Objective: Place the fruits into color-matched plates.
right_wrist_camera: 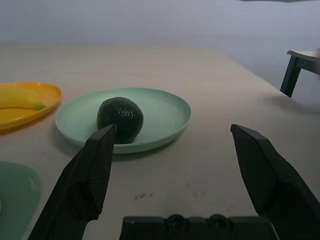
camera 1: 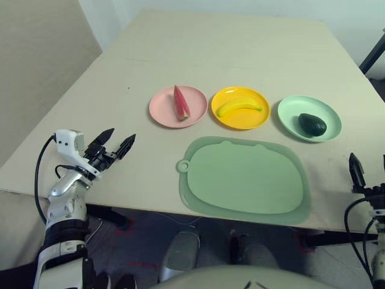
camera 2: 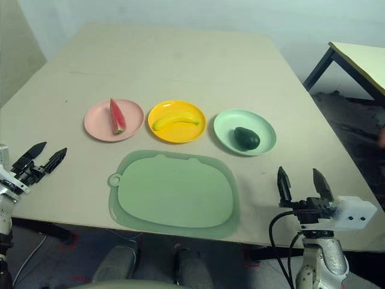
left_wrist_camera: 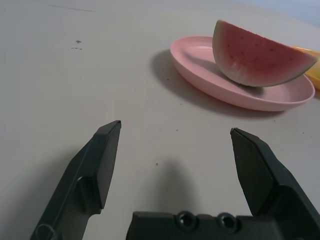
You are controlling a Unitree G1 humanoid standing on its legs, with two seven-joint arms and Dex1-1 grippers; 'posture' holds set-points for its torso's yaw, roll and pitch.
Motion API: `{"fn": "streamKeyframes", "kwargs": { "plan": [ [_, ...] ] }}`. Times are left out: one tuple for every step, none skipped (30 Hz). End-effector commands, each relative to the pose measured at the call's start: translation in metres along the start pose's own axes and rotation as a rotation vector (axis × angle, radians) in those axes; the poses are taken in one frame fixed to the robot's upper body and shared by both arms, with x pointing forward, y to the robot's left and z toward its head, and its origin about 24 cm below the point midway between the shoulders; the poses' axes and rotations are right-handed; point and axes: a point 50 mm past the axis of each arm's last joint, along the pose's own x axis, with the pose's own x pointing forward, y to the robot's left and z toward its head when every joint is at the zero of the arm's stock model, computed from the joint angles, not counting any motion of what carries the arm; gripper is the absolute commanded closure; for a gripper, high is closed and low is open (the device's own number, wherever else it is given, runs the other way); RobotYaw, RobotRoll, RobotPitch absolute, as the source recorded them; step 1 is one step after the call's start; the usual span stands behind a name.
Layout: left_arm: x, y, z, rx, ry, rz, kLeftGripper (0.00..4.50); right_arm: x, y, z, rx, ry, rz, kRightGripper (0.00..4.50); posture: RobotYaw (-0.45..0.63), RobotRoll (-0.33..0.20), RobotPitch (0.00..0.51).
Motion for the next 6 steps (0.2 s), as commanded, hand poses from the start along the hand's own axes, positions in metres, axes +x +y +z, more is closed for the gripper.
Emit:
{"fn": "streamKeyframes", "kwargs": {
  "plan": [
    [0.0055, -0.0064, -0.0024, 0.002, -0.007, -0.014, 0.03, 0.0000, 0.0053, -0.0034, 0.003, 0.017, 0.015, 0.00, 0.27, 0.000, 0.111],
    [0.0064, -0.0064, -0.0022, 0.001, -0.009, -0.013, 0.03, 0.0000, 0.0062, -0.0036, 0.002, 0.019, 0.019, 0.00, 0.27, 0.000, 0.111],
    [0.0072, -0.0063, -0.0020, 0.000, -0.011, -0.012, 0.03, 0.0000, 0.0069, -0.0037, 0.002, 0.019, 0.019, 0.00, 0.27, 0.000, 0.112],
    [0.0080, -0.0065, -0.0018, 0.000, -0.013, -0.013, 0.03, 0.0000, 0.0073, -0.0037, 0.003, 0.019, 0.018, 0.00, 0.27, 0.000, 0.112],
    [0.0086, -0.0067, -0.0017, 0.000, -0.014, -0.015, 0.03, 0.0000, 0.0074, -0.0037, 0.004, 0.018, 0.017, 0.00, 0.27, 0.000, 0.112],
    [0.0089, -0.0068, -0.0018, 0.001, -0.014, -0.015, 0.03, -0.0001, 0.0076, -0.0039, 0.005, 0.018, 0.017, 0.00, 0.27, 0.000, 0.112]
  ]
}}
